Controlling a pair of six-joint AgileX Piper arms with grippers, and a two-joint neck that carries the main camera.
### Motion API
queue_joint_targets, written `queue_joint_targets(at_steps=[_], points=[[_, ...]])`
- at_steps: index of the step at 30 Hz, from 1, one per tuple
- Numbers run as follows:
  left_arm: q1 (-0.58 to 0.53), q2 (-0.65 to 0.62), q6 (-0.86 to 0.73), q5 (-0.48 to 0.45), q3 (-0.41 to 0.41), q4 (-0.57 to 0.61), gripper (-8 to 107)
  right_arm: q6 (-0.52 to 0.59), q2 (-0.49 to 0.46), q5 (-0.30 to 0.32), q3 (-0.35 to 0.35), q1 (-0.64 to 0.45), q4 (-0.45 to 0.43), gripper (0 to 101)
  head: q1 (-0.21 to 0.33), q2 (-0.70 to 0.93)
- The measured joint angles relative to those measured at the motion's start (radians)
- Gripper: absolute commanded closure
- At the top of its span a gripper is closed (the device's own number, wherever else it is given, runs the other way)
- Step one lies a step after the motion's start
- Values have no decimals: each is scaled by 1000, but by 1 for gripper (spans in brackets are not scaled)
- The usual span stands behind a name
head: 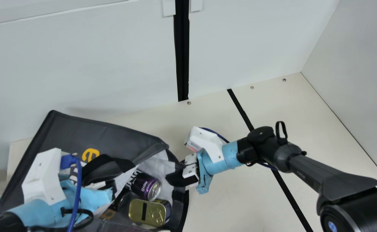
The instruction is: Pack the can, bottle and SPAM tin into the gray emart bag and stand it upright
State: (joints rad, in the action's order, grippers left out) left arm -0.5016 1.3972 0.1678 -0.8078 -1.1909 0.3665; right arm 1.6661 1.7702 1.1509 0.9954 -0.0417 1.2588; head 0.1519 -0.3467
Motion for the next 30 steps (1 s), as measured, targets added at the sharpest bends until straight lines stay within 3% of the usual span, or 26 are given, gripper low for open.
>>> queue_joint_targets(at_steps=[8,12,30], points=[[47,52,-94,-53,-110,-7,107,-39,-83,67,-32,-52,-50,101,0,-2],[71,83,-150,-81,-179,-12,107,-50,-113,71,-60,-40,-40,101,0,-2],[131,177,-352,-225,-456,-24,107,-199,-266,67,-108,60,127,101,0,0]])
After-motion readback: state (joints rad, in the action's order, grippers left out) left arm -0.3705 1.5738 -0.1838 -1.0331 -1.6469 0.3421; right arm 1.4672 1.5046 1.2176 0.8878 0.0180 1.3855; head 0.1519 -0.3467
